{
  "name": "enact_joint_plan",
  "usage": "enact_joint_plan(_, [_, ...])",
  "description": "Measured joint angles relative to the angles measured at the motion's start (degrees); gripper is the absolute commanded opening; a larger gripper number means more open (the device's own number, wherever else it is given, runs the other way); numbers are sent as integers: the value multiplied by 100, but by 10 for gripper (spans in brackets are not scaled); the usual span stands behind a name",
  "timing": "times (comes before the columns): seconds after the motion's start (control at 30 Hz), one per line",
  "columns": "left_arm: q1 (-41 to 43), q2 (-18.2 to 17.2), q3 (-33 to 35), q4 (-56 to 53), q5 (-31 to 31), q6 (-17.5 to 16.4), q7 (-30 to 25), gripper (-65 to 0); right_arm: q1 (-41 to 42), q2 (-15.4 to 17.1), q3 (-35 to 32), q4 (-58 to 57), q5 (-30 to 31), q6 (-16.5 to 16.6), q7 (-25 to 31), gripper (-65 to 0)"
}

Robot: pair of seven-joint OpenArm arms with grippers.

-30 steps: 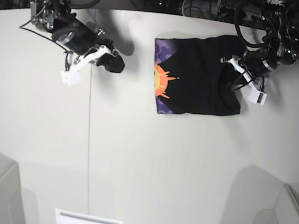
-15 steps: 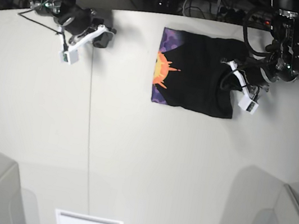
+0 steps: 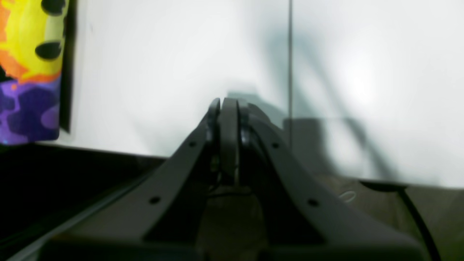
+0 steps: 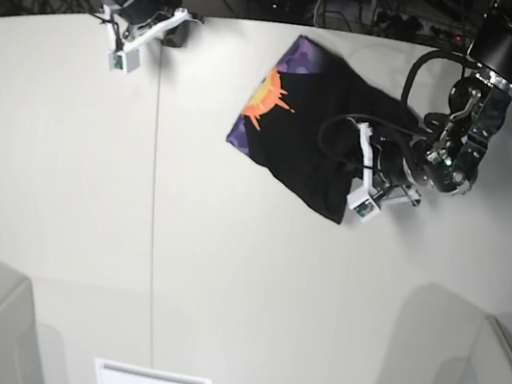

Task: Fold the T-shirt properly
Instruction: 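Grasp the folded shirt with the left gripper and flip it over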

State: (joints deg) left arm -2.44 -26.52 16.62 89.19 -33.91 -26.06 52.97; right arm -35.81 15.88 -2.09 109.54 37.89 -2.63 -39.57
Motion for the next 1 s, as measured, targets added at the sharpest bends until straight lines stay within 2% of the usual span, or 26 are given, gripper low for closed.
enact_joint_plan(0.1, [-341,-131,597,-17,63,0,24,-650,-39,0,0,0,17,-564,4,-650])
enact_joint_plan(0.17, [-564,-181,988,-17,293,-4,9,-650,-81,-2,-2,0,22,-706,20,-650])
enact_joint_plan(0.27, [-756,-188,1513,52,1054,-13,-136,-650,-142,-63,2,0,17,-723,44,-650])
enact_joint_plan(0.47, [-850,61,2076,144,2564,-90,-321,-650,-330,-588,254,9,61,-723,66,-650])
enact_joint_plan(0.57, [-984,210,2291,146,3200,-546,-297,-650,-393,-662,326,17,59,-723,105,-650])
enact_joint_plan(0.67, [-1023,321,2323,157,3512,-737,-254,-650,-479,-680,321,35,61,-723,114,-650])
enact_joint_plan(0.77, [-1058,417,2363,155,3801,-872,-214,-650,-570,-885,363,42,39,-726,173,-650])
enact_joint_plan(0.93, [-1174,595,2400,118,3980,-1226,-81,-650,-612,-962,315,50,66,-719,120,-650])
enact_joint_plan(1.0, [-1307,597,2629,101,3976,-1300,-57,-650,-612,-1099,334,52,59,-723,136,-650])
